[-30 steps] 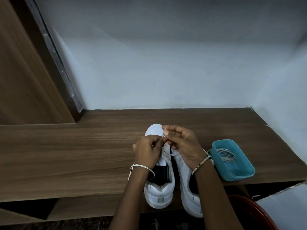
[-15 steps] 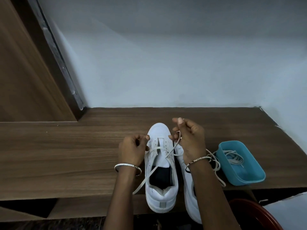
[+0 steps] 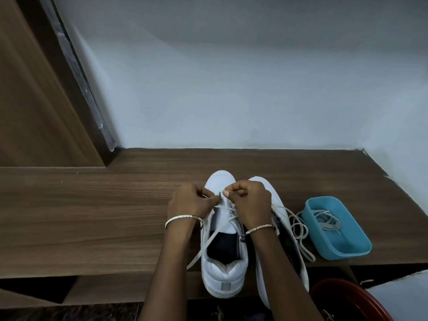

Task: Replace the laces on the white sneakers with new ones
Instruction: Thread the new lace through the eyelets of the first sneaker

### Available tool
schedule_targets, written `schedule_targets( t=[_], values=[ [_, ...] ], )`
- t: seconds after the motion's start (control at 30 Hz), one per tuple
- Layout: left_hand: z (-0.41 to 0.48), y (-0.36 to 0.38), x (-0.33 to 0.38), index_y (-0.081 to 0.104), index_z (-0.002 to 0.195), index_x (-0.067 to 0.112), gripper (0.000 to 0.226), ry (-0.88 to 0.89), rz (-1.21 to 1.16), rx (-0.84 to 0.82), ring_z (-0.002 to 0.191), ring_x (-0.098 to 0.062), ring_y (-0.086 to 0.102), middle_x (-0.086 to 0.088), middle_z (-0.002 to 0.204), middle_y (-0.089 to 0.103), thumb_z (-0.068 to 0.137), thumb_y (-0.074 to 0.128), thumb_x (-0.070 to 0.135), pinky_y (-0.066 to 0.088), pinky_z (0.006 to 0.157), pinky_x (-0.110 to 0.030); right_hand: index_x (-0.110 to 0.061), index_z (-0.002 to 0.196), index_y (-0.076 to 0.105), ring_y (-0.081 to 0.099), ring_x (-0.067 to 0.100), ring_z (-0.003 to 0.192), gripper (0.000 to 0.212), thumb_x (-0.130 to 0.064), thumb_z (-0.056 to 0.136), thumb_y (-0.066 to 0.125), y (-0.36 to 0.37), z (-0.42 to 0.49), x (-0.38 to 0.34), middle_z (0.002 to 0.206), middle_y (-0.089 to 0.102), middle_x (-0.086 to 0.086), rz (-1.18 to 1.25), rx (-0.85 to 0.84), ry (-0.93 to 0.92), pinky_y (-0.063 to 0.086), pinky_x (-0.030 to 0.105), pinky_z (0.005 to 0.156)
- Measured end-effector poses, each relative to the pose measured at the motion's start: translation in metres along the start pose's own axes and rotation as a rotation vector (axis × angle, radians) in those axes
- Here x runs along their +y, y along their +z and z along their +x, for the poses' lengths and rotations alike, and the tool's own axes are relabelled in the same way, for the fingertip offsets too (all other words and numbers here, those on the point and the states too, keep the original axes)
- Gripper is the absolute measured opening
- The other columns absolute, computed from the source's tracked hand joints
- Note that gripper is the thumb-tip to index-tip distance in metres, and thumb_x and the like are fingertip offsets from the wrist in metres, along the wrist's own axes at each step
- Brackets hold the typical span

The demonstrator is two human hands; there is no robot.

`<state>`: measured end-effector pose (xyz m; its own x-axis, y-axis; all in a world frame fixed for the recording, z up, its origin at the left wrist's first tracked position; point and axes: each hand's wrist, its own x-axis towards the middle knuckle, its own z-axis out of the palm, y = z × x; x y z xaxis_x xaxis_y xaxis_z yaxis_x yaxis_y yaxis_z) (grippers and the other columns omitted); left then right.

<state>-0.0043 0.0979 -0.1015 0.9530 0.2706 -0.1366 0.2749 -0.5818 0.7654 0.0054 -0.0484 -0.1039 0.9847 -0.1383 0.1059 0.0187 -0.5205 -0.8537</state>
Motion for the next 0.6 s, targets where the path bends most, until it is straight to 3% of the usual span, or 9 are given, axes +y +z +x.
schedule_targets(
  t=[0.17,0.27,0.4,0.6],
  values=[
    [0.002,-0.007,-0.011,0.079,0.069,0.009,0.011,-0.047,-0.422,-0.143,0.064,-0.022,0.065,-0.014,0.072,0.074,0.079,0.079,0.013,0.049,0.054,-0.024,-0.014,0.084,0.079,0.067,0.003,0.077,0.009,-0.006,0.085,0.074,0.005,0.000,-0.002,0.084,0.075,-0.006,-0.058,-0.072,-0.043,0.053,0.023,0.076],
    [0.005,-0.005,-0.014,0.078,0.070,0.003,0.011,-0.065,-0.515,-0.181,0.067,-0.027,0.063,-0.025,0.076,0.072,0.081,0.077,0.006,0.050,0.063,-0.031,-0.017,0.087,0.076,0.069,0.007,0.081,0.016,-0.002,0.085,0.071,0.007,-0.002,-0.003,0.083,0.073,-0.009,-0.077,-0.072,-0.066,0.057,0.030,0.079],
    [0.008,-0.005,-0.019,0.078,0.077,-0.002,0.007,-0.089,-0.612,-0.223,0.074,-0.030,0.066,-0.024,0.081,0.073,0.082,0.074,0.001,0.052,0.074,-0.036,-0.022,0.088,0.066,0.067,0.009,0.074,0.022,-0.003,0.077,0.071,0.010,-0.003,-0.003,0.065,0.065,-0.014,-0.130,-0.028,-0.085,0.055,0.035,0.072],
    [0.008,-0.005,-0.021,0.077,0.076,-0.001,0.010,-0.088,-0.645,-0.250,0.056,-0.016,0.065,-0.014,0.069,0.073,0.084,0.072,0.001,0.049,0.055,-0.022,-0.026,0.086,0.056,0.064,0.010,0.075,0.028,-0.004,0.076,0.072,0.015,-0.006,0.000,0.064,0.065,-0.016,-0.112,0.008,-0.104,0.052,0.033,0.073]
  ],
)
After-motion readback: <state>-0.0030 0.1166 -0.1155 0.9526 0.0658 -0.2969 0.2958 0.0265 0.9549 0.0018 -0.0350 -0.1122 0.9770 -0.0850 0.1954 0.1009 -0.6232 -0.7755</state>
